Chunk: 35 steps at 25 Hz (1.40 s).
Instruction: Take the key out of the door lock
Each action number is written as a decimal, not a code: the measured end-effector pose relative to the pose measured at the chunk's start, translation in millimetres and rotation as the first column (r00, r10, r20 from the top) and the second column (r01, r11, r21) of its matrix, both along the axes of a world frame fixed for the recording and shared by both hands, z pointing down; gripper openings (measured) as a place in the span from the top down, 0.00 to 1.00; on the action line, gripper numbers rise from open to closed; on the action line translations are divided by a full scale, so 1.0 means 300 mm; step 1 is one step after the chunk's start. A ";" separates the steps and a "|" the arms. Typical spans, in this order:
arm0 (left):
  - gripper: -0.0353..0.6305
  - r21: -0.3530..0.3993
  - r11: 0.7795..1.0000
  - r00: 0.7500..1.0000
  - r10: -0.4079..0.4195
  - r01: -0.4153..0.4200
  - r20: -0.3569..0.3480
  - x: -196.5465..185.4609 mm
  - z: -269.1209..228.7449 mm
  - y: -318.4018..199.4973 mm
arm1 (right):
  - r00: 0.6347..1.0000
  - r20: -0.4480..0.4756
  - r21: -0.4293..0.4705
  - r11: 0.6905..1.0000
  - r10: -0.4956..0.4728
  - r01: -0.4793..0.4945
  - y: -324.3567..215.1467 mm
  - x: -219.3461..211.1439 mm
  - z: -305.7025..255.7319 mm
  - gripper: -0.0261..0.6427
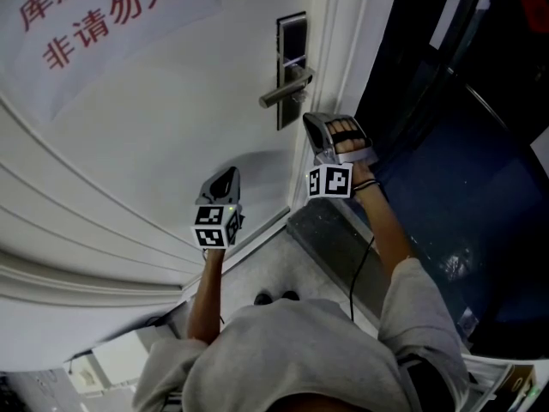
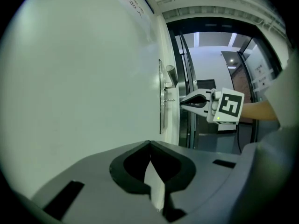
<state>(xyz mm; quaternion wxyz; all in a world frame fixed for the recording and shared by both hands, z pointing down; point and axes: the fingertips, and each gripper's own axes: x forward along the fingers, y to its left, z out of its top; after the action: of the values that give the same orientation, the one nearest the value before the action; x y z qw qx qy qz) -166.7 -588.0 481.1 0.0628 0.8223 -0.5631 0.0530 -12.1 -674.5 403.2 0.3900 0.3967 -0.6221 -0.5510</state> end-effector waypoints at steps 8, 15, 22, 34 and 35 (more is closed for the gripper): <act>0.92 -0.002 1.000 1.000 0.008 -0.008 -0.005 -0.001 0.008 -0.006 | 0.999 0.050 -0.068 0.998 0.012 -0.009 -0.031 -0.005 -0.009 0.78; 0.92 -0.011 1.000 1.000 0.015 -0.015 -0.006 0.006 0.017 -0.004 | 1.000 0.010 0.014 1.000 0.020 -0.021 -0.083 -0.030 -0.051 0.76; 0.92 -0.022 1.000 1.000 0.009 -0.009 -0.011 -0.020 0.026 0.010 | 0.999 -0.020 0.050 0.998 0.034 -0.033 -0.142 -0.041 -0.065 0.81; 0.92 -0.030 1.000 1.000 -0.004 0.004 -0.018 -0.046 0.038 0.021 | 0.999 -0.021 0.077 0.996 0.039 -0.037 -0.170 -0.071 -0.056 0.91; 0.92 -0.030 1.000 1.000 -0.004 0.003 -0.019 -0.045 0.038 0.021 | 0.999 -0.026 0.078 0.996 0.040 -0.038 -0.171 -0.072 -0.058 0.91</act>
<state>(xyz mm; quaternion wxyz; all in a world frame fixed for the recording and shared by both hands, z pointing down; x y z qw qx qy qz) -180.3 -581.6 492.6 0.0805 0.8208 -0.5630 0.0537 -33.6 -725.8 385.9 0.3935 0.4159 -0.5868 -0.5726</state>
